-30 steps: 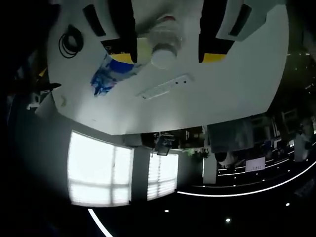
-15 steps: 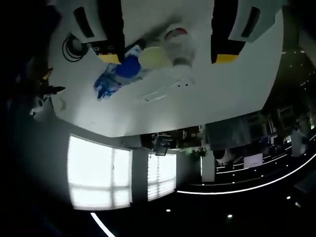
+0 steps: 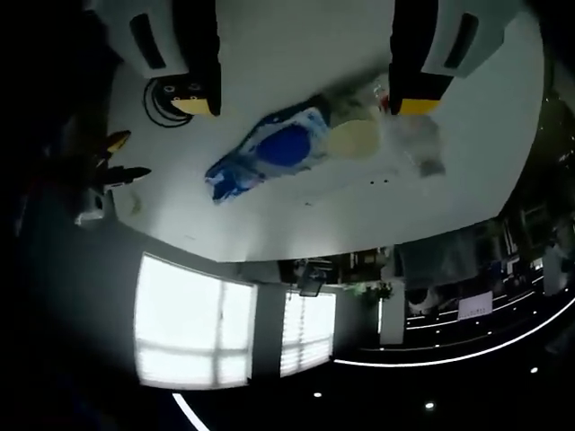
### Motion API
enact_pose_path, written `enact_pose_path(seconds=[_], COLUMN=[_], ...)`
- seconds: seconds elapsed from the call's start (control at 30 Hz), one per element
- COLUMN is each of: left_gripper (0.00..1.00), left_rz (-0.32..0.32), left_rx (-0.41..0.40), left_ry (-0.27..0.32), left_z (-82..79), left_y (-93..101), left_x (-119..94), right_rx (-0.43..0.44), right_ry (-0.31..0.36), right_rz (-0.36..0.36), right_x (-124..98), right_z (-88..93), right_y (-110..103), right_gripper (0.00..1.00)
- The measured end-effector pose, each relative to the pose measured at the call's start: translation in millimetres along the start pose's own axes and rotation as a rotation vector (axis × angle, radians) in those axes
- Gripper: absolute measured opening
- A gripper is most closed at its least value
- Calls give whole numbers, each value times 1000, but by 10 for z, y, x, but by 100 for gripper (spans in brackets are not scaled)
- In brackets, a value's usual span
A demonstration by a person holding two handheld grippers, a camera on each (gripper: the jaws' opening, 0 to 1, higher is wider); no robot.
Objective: Arrange the tabletop items into an orderly group along one side of the table until the central work area is clear of visible clutter.
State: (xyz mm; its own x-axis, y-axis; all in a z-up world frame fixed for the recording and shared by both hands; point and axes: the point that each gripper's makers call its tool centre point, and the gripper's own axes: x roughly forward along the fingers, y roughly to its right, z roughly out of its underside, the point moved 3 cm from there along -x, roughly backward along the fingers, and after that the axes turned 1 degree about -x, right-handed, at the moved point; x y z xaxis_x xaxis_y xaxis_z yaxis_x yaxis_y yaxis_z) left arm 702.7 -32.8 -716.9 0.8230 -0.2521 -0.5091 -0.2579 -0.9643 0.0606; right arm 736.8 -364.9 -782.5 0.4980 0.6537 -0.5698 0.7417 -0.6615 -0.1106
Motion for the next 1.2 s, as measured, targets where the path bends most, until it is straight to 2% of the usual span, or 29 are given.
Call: enact_pose_path(seconds=[0.07,0.13,0.23,0.3,0.47,0.53,0.67,0.77,1.0,1.2], left_gripper=[75,75,74,74,73,72,72,71,67,60], left_rz=[18,37,71,88,134,148,176,189,217,214], left_rx=[-5,-13,-16,-21,-16,-37,-29,-58,-100,-126], left_ry=[-24,-40,-70,-92,-125,-124,-143,-146,-171,-175], left_z=[80,211,315,396,492,493,577,624,797,907], left_y=[130,156,414,505,766,876,1091,1198,1377,1476], left_x=[36,105,143,182,273,294,324,329,395,480], right_rx=[0,0,-3,0,-16,-20,-72,-78,-184,-265], right_ry=[-1,-1,-14,-18,-28,-25,-31,-39,-81,-130], right_rz=[1,2,5,3,-4,-16,-57,-115,-219,-239], right_x=[26,46,83,106,164,186,259,317,491,635], right_z=[5,12,40,58,105,98,71,47,38,127], right_y=[-13,-19,-37,-53,-111,-159,-250,-323,-457,-494], right_gripper=[82,81,77,74,69,67,65,65,65,56])
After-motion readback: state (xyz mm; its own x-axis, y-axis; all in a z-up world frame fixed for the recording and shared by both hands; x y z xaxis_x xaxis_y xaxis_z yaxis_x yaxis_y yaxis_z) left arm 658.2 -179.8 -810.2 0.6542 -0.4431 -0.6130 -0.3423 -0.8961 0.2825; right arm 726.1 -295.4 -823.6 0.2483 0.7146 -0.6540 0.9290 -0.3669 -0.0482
